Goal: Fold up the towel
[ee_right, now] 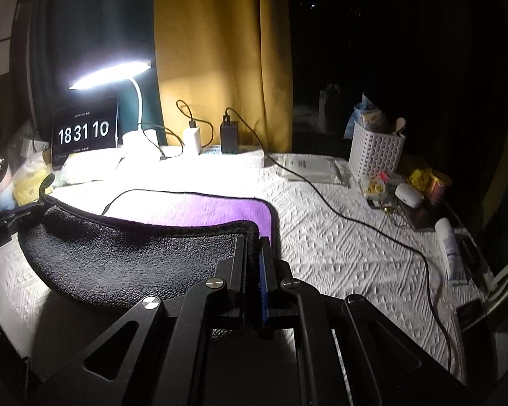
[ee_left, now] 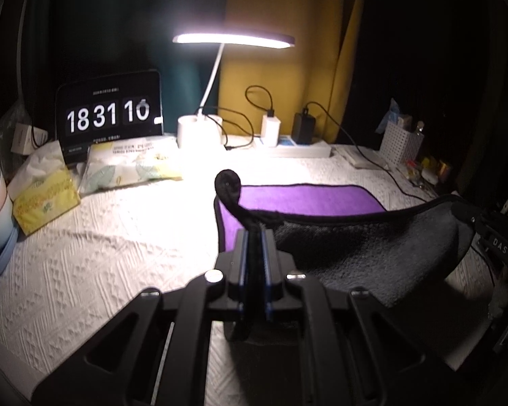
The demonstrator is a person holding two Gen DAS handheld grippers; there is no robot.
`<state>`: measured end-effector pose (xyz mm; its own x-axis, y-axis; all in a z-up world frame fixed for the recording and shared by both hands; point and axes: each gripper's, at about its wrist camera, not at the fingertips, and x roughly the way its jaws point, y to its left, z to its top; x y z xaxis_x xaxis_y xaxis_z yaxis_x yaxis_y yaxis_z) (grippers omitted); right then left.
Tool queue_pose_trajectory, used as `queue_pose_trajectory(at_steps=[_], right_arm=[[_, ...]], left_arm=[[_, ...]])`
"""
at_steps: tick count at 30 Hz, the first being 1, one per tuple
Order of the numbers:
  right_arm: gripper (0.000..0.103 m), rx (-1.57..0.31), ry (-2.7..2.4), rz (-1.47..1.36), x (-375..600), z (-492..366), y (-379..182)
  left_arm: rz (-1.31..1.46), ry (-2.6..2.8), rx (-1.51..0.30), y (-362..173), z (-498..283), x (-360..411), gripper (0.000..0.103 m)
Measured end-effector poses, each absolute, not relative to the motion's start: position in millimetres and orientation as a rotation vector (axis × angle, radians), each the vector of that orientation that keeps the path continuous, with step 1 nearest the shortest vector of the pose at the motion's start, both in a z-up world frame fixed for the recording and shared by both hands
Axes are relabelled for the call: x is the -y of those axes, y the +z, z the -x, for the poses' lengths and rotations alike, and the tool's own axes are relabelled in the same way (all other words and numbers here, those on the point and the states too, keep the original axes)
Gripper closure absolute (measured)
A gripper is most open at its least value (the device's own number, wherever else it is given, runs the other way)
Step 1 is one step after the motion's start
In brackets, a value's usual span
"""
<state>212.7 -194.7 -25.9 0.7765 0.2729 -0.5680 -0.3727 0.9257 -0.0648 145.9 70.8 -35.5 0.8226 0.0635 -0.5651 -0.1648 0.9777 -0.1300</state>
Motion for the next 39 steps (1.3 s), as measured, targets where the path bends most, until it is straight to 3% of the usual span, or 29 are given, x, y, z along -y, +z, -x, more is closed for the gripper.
queue_pose_trajectory(at_steps=[39], right_arm=[[0.097,-0.567,0.366,0.217,163.9,-316.5,-38.0]], left_arm=[[0.075,0.192,-0.543,-42.0,-234.3,-90.2,0.095]])
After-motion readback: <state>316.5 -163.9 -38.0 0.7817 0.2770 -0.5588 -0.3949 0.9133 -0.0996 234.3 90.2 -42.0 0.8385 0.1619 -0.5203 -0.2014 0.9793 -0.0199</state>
